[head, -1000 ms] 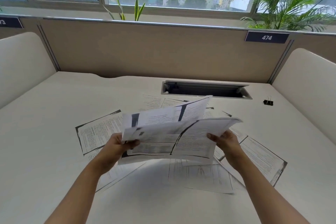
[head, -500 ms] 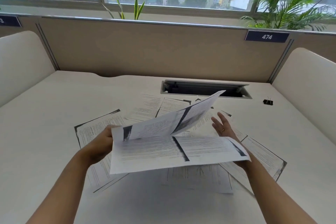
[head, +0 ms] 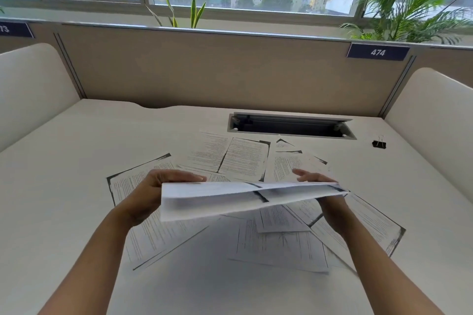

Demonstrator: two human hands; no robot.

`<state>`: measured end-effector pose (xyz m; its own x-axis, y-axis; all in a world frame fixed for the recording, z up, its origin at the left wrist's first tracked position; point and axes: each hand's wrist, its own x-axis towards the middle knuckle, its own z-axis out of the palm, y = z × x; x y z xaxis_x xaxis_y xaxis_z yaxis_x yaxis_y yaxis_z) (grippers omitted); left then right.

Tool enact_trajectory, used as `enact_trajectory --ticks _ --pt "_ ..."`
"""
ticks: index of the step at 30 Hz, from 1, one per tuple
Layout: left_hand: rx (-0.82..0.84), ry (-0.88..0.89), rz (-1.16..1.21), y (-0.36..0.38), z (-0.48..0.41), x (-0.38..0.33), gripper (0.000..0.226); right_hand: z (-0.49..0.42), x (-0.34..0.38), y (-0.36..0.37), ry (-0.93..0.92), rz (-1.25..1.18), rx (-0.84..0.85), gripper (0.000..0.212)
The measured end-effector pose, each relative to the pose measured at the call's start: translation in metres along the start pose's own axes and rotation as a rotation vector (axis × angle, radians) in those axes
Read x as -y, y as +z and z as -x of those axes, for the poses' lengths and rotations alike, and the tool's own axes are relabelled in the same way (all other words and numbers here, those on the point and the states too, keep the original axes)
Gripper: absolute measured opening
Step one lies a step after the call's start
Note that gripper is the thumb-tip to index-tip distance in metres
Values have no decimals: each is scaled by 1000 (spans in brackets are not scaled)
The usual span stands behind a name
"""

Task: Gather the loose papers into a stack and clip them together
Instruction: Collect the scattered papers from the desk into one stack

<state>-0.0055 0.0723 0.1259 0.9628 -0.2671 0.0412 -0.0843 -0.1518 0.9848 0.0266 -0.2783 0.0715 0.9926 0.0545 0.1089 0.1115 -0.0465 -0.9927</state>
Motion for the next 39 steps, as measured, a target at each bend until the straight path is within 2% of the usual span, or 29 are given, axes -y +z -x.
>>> enact_trajectory --ticks 1,2,4,8,12,14,15,16,18,19,22,25,27,32,36,39 --pt "-41 7 -6 2 -1 3 23 0 0 0 -19 -16 -33 68" --pt "-88 0 -8 5 -3 8 21 -1 -2 1 -28 -33 -82 77" --pt "-187 -53 75 13 -6 15 25 -3 -6 1 -32 -70 -162 78" --pt "-297 -116 156 28 -12 21 23 -7 -8 2 -42 -108 -206 64" --pt "-321 -227 56 31 -14 43 25 2 -18 8 47 -60 -137 53" --pt "-306 -281 -13 30 -11 54 26 6 -24 10 105 -57 -123 25" --pt "-299 -296 -40 29 -10 58 25 7 -26 12 129 -46 -137 17" --pt "-299 -306 -71 29 -8 63 26 9 -28 13 131 -48 -147 26" --pt "-352 -328 -167 25 -8 75 37 9 -28 14 128 -34 -199 57" --pt "-410 -352 -233 21 -7 82 43 8 -29 14 125 -32 -230 57" --pt "-586 -443 -471 6 -6 100 59 6 -28 14 147 -52 -285 7" --pt "-659 -656 -716 -9 -3 111 81 7 -34 11 206 -17 -302 10" --pt "-685 -714 -681 -17 -1 115 90 11 -38 11 247 -33 -304 11" --pt "-731 -731 -517 -32 2 123 105 16 -54 8 333 -34 -324 20" --pt "-771 -741 -521 -36 3 120 118 20 -62 7 375 10 -320 25" --pt "-763 -749 -567 -39 0 114 119 24 -66 7 391 39 -318 25"
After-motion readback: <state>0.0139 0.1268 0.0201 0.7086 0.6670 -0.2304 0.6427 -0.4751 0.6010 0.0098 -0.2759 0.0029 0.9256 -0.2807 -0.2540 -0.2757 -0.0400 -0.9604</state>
